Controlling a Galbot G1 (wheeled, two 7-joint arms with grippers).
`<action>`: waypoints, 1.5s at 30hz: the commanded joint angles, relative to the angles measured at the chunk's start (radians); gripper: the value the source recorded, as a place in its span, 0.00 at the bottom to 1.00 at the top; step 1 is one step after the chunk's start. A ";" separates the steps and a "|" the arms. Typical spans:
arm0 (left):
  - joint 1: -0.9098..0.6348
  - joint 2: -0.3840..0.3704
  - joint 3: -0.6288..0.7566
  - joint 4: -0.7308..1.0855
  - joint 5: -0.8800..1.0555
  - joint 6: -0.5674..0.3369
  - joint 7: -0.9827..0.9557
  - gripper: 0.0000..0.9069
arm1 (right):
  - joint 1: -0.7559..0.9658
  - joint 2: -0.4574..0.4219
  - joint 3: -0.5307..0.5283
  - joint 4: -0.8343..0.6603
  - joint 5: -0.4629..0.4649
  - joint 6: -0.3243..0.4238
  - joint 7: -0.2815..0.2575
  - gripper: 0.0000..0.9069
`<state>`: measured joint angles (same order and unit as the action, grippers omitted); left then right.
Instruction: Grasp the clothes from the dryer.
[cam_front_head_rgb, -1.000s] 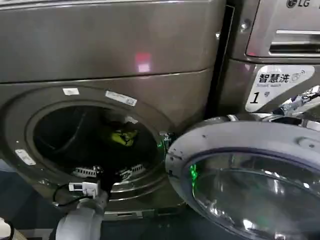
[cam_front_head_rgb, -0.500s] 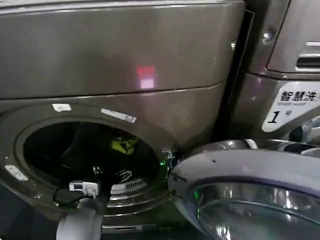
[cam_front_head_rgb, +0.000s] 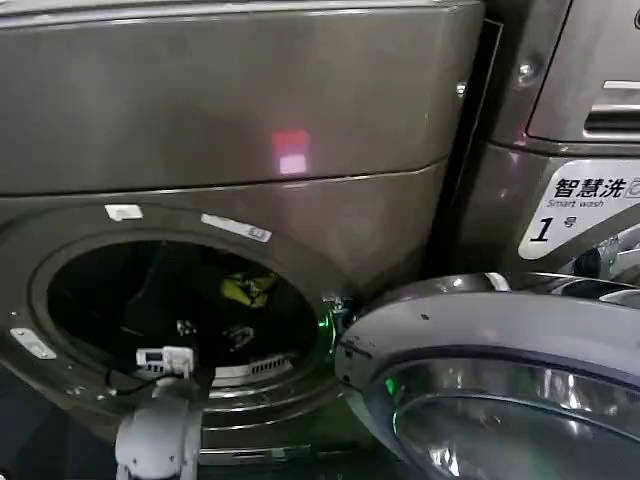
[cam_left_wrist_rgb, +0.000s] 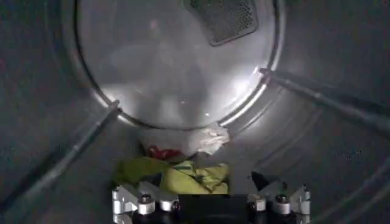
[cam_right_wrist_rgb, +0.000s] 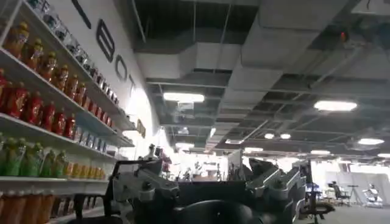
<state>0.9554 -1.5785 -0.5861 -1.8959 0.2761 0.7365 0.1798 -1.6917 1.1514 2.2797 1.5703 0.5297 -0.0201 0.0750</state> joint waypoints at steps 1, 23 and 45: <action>-0.260 0.001 -0.014 0.323 -0.031 -0.063 -0.043 1.00 | -0.001 -0.001 0.000 0.000 0.001 0.002 0.000 1.00; -0.624 0.009 -0.014 0.942 0.072 -0.323 -0.086 1.00 | -0.004 -0.007 0.001 -0.010 -0.003 0.008 -0.005 1.00; -0.746 0.070 -0.027 1.030 1.305 -0.876 0.725 1.00 | -0.025 -0.011 -0.001 -0.007 -0.004 0.016 -0.007 1.00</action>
<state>0.2418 -1.5277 -0.6178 -0.8632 1.1710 0.1325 0.5227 -1.7136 1.1415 2.2816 1.5601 0.5265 -0.0055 0.0688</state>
